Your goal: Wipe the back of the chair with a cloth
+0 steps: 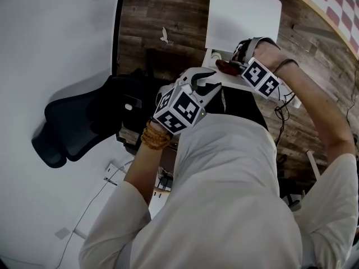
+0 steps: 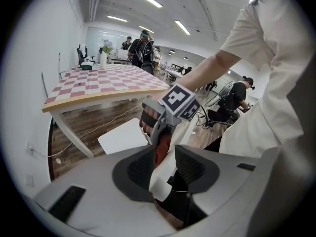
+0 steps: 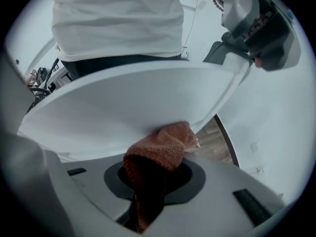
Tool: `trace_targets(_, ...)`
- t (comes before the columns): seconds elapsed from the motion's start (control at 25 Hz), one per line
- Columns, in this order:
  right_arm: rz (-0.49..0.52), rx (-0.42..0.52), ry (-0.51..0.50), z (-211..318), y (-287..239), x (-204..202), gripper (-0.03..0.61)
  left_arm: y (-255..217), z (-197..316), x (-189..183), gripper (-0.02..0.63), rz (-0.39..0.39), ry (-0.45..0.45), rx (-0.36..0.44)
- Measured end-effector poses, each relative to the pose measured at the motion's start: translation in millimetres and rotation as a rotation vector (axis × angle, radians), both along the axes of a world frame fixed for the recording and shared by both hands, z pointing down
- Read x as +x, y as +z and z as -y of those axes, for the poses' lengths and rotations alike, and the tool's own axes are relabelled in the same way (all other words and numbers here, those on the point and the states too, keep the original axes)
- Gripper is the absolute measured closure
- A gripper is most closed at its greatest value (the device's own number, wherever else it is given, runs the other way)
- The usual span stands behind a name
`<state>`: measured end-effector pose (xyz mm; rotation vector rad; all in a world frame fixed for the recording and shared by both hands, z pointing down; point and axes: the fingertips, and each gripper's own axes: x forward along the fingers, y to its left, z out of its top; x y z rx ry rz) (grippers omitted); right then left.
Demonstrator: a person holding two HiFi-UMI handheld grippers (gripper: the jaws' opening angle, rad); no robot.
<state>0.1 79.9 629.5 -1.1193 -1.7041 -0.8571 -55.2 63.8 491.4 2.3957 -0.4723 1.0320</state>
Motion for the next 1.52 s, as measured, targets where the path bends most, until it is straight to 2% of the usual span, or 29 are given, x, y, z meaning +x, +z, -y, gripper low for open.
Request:
trace_targets(0.6,-0.11,-0.036,-0.017,1.1,71.1,18.0,0.482,0.3,-4.9,-3.2,0.463,-0.026,-0.031,-0.01)
trace_targets(0.92,-0.189,-0.047,-0.022,-1.7,102.1,42.8,0.482,0.4,-12.8,-3.2,0.463,-0.026,-0.037,-0.013)
trace_targets(1.16,-0.207,-0.06,0.005,-3.8,94.0,54.2,0.482,-0.5,-13.1,-1.9,0.463,-0.027,-0.034,-0.006)
trace_targets(1.36,-0.178,-0.098,0.043,-7.8,69.0,52.3,0.482,-3.3,-13.4,3.0,0.463,-0.028,-0.019,0.006)
trace_targets(1.52,-0.156,-0.093,0.04,-8.2,49.2,53.2,0.482,-7.4,-11.8,5.0,0.463,-0.025,-0.012,0.02)
